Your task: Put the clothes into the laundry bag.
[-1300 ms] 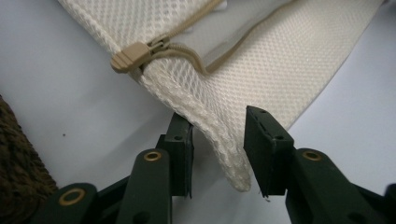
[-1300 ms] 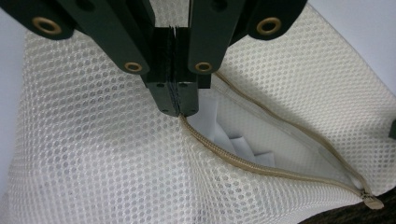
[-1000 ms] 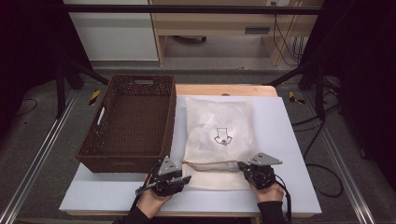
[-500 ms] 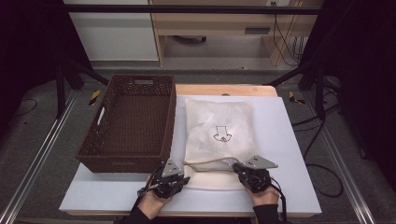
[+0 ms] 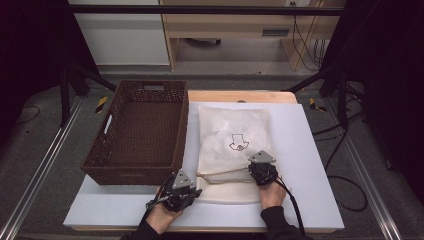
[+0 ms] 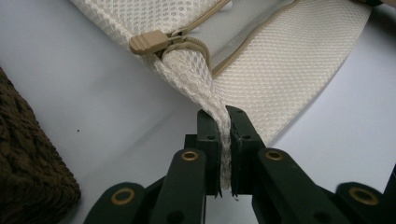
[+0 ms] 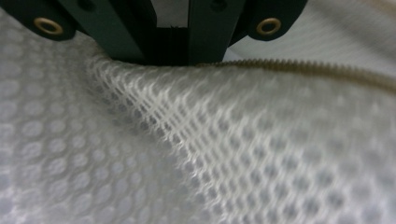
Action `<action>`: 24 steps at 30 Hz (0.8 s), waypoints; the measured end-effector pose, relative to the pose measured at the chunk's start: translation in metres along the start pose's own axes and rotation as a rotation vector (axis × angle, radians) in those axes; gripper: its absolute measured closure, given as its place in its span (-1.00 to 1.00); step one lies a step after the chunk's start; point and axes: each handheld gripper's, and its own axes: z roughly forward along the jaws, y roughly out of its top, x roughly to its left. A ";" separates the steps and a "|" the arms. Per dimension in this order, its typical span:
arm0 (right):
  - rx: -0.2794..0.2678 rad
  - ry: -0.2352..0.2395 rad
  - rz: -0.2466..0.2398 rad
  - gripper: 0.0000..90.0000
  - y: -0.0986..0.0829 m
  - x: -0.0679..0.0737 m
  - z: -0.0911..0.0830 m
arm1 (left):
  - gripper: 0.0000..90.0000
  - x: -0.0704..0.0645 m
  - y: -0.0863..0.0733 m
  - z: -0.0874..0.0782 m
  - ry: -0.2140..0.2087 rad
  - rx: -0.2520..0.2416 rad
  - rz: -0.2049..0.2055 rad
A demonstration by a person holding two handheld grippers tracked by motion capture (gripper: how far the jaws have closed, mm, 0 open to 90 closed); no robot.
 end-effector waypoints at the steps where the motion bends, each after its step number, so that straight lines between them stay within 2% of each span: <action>1: 0.003 -0.013 0.016 1.00 0.000 0.000 0.001 | 0.87 0.000 0.000 0.000 0.000 0.000 0.001; 3: -0.001 -0.001 0.026 0.95 0.000 -0.002 0.000 | 0.87 0.000 0.000 0.000 -0.002 0.000 0.000; 6: -0.021 0.060 0.038 0.72 0.000 -0.004 -0.008 | 0.86 0.000 -0.001 0.000 -0.006 -0.002 -0.007; 10: -0.074 0.150 0.043 0.52 -0.002 -0.002 -0.037 | 0.86 0.000 -0.002 0.000 -0.012 -0.006 -0.006; 13: -0.153 0.181 0.038 0.46 -0.007 -0.003 -0.064 | 0.85 -0.001 -0.002 0.000 -0.007 -0.003 0.002; 16: -0.200 0.179 0.058 0.38 -0.008 -0.008 -0.083 | 0.85 -0.001 -0.002 0.000 -0.008 -0.006 -0.001; 20: -0.219 0.160 0.079 0.30 -0.004 -0.010 -0.095 | 0.85 0.000 -0.002 -0.001 -0.007 -0.010 -0.006; 22: -0.262 0.150 0.089 0.27 -0.002 -0.013 -0.103 | 0.85 0.000 -0.002 -0.001 -0.012 -0.009 -0.010; 24: -0.267 0.149 0.106 0.18 0.000 -0.016 -0.108 | 0.85 0.000 -0.003 0.000 -0.009 -0.006 -0.008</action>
